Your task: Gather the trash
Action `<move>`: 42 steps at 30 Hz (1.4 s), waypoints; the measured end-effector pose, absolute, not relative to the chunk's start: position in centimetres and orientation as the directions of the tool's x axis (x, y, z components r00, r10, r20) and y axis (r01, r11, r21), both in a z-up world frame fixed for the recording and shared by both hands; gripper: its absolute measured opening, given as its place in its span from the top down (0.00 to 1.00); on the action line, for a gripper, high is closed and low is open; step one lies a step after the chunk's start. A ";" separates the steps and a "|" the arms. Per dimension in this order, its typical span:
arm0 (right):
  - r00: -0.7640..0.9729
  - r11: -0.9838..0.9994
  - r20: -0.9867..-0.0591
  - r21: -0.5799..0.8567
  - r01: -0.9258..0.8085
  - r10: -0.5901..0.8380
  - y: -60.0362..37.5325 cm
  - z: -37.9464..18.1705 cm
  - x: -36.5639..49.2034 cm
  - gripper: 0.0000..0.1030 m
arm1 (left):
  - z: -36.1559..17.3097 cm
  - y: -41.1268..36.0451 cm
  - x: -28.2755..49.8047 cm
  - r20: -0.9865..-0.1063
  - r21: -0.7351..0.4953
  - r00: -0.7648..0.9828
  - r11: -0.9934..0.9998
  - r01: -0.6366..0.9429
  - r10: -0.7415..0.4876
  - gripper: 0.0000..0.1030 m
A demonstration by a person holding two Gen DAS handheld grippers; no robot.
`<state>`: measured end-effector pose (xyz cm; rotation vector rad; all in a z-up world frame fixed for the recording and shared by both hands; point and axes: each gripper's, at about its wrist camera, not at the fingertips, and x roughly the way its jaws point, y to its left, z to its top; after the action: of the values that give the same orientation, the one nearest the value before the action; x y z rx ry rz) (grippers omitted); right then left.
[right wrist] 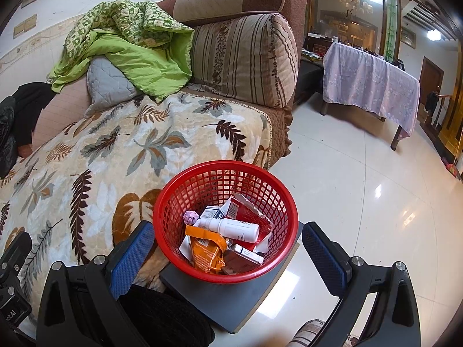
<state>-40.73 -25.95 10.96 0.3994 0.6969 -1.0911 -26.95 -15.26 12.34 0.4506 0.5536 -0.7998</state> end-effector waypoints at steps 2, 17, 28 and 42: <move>0.282 0.422 -0.689 -0.037 0.906 -0.667 -26.0 11.0 -40.7 0.00 | 12.3 -15.2 -27.0 -0.618 0.166 0.569 0.617 0.769 -0.543 0.01; 0.283 0.422 -0.690 -0.037 0.906 -0.666 -26.0 11.0 -40.7 0.00 | 12.4 -15.2 -27.0 -0.616 0.170 0.572 0.617 0.768 -0.542 0.01; 0.283 0.423 -0.691 -0.036 0.906 -0.665 -26.0 10.9 -40.7 0.00 | 12.4 -15.2 -27.1 -0.616 0.171 0.573 0.618 0.767 -0.541 0.01; 0.285 0.426 -0.692 -0.036 0.904 -0.663 -25.9 11.0 -40.7 0.00 | 12.5 -15.1 -27.2 -0.614 0.168 0.572 0.618 0.768 -0.543 0.01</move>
<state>-40.65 -25.88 11.00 0.4010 0.7001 -1.0859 -27.22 -15.11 12.48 0.4491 0.5505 -0.7993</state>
